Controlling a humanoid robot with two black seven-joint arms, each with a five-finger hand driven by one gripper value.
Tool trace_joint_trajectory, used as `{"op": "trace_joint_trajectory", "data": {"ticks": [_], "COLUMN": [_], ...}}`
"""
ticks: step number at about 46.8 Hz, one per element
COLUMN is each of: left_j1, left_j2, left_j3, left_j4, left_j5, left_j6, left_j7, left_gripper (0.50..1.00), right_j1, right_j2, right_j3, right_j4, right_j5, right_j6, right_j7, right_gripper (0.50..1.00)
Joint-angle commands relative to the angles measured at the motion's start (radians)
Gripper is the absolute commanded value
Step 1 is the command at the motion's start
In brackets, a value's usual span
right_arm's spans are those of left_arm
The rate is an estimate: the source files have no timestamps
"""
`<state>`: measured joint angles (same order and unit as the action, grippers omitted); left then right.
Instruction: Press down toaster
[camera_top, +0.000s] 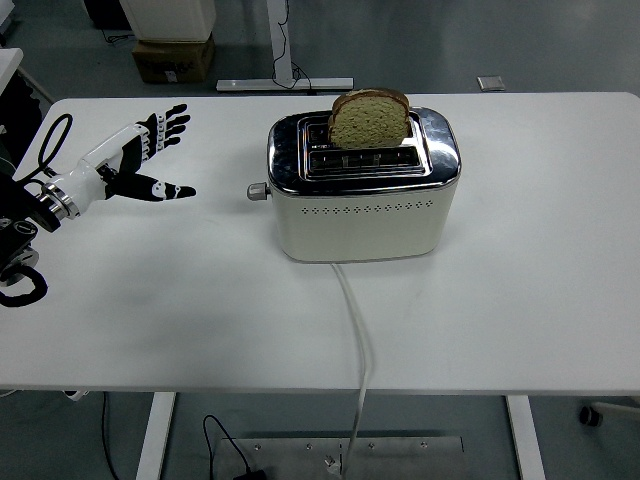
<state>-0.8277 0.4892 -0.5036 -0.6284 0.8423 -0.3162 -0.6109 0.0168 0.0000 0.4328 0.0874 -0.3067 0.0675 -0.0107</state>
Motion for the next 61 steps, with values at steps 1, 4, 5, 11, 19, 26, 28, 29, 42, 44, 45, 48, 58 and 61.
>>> {"op": "trace_joint_trajectory", "data": {"ticks": [1,4,5,11,19,26,28,29,42,44,45,48,58,61], "left_j1": [0.004,0.009,0.009,0.019,0.027,0.027,0.027,0.027,0.027,0.027,0.027,0.027,0.025,0.025], "left_j2": [0.028,0.052,0.060,0.095,0.098,0.147,0.167,0.178,0.212,0.212,0.212,0.212,0.203,0.196], "left_j3": [0.008,0.016,0.017,0.017,0.017,0.019,0.019,0.020,0.022,0.022,0.022,0.022,0.023,0.023], "left_j4": [-0.031,-0.066,-0.080,-0.137,-0.154,-0.235,-0.275,-0.293,-0.367,-0.367,-0.369,-0.367,-0.367,-0.369], "left_j5": [0.060,0.121,0.142,0.245,0.357,0.376,0.379,0.383,0.494,0.515,0.524,0.544,0.552,0.551], "left_j6": [0.002,0.003,0.005,0.017,0.072,0.074,0.074,0.074,0.074,0.074,0.074,0.074,0.074,0.074], "left_j7": [0.000,0.000,0.000,0.000,0.000,0.000,0.000,0.000,0.000,0.000,0.000,0.000,0.000,0.000], "left_gripper": [1.000,1.000,1.000,1.000,1.000,1.000,1.000,1.000,1.000,1.000,1.000,1.000,1.000,1.000], "right_j1": [0.000,0.000,0.000,0.000,0.000,0.000,0.000,0.000,0.000,0.000,0.000,0.000,0.000,0.000], "right_j2": [0.000,0.000,0.000,0.000,0.000,0.000,0.000,0.000,0.000,0.000,0.000,0.000,0.000,0.000], "right_j3": [0.000,0.000,0.000,0.000,0.000,0.000,0.000,0.000,0.000,0.001,0.000,0.000,0.001,0.000], "right_j4": [0.000,0.000,0.000,0.000,0.000,0.000,0.000,0.000,0.000,0.000,0.000,0.000,0.000,0.000], "right_j5": [0.000,0.000,0.000,0.000,0.000,0.000,0.000,0.000,0.000,0.000,0.000,0.000,0.000,0.000], "right_j6": [0.000,0.000,0.000,0.000,0.000,0.000,0.000,0.000,0.000,0.000,0.000,0.000,0.000,0.000], "right_j7": [0.000,0.000,0.000,0.000,0.000,0.000,0.000,0.000,0.000,0.000,0.000,0.000,0.000,0.000], "right_gripper": [0.998,0.998,0.998,0.998,0.998,0.998,0.998,0.998,0.998,0.998,0.998,0.998,0.998,0.998]}}
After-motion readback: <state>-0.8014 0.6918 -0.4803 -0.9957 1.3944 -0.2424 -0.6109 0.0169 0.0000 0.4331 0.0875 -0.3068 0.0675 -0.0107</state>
